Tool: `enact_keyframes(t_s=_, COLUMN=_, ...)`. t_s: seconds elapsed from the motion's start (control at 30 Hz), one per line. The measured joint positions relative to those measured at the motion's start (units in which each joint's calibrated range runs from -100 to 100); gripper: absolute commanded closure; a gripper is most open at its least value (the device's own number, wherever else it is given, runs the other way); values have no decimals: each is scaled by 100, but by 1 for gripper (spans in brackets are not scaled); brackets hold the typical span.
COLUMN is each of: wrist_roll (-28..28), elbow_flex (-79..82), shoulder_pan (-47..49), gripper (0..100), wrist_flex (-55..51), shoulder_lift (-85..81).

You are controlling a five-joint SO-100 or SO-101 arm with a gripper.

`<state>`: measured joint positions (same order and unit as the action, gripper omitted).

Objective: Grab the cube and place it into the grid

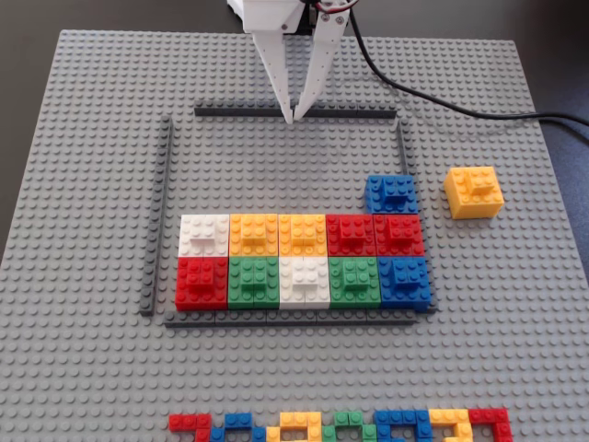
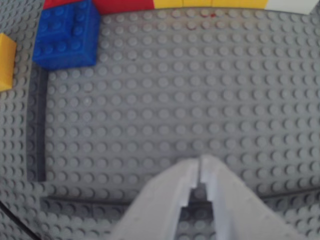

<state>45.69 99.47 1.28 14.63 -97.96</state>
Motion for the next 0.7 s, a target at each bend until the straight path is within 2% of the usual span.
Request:
enact_keyframes(t_s=0.07, wrist_roll=20, elbow_flex=0, shoulder_pan=-7, gripper=100, wrist_flex=0, shoulder_lift=0)
enact_keyframes(t_s=0.2, wrist_roll=405, elbow_flex=0, shoulder_pan=-36, gripper=100, wrist_flex=0, shoulder_lift=0)
enact_keyframes(t_s=0.7, wrist_roll=430, elbow_flex=0, shoulder_pan=-36, gripper=100, wrist_flex=-24, shoulder_lift=0)
